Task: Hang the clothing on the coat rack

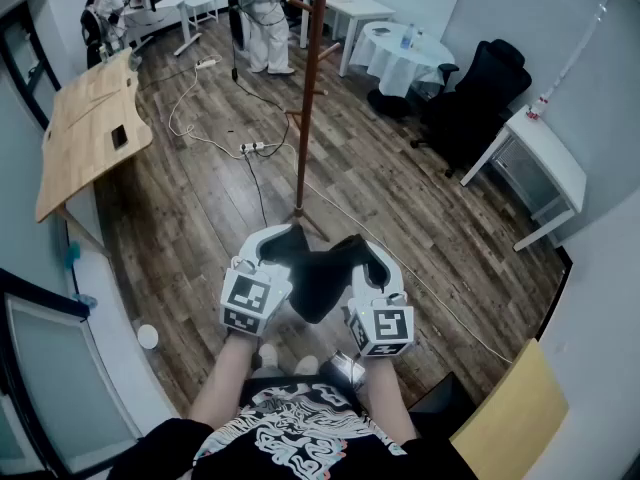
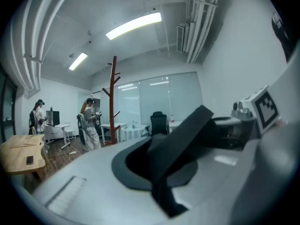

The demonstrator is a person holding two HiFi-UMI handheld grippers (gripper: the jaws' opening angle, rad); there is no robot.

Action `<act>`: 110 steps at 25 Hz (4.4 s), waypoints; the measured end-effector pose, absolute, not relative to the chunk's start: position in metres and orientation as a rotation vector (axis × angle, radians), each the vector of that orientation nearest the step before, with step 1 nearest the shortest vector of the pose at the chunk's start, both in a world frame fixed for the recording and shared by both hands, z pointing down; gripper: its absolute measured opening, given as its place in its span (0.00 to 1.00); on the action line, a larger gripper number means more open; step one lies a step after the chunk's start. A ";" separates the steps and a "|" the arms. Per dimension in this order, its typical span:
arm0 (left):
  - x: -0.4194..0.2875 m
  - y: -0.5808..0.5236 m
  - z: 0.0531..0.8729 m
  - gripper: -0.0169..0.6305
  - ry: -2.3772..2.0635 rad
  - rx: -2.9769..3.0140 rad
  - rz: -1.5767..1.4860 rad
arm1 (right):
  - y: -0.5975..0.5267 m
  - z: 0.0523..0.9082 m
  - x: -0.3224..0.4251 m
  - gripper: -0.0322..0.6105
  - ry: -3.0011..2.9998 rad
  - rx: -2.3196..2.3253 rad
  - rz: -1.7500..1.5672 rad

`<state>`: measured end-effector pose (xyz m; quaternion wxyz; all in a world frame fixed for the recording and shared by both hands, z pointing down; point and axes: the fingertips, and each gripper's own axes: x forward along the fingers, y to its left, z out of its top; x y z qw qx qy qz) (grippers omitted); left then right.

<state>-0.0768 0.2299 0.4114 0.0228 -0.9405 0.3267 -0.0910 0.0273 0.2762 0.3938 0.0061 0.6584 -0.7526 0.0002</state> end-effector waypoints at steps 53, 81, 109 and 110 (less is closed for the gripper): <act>0.025 0.092 0.445 0.02 1.030 -2.942 -0.283 | 0.138 0.443 0.129 0.07 -2.379 2.002 0.063; 0.050 -0.102 0.448 0.02 0.965 -2.956 -0.301 | -0.064 0.449 0.155 0.07 -2.315 2.027 0.072; 0.029 -0.158 0.424 0.02 1.015 -2.930 -0.221 | -0.121 0.423 0.134 0.07 -2.362 1.999 -0.015; 0.028 -0.161 0.424 0.02 1.015 -2.928 -0.218 | -0.125 0.423 0.133 0.07 -2.363 1.999 -0.018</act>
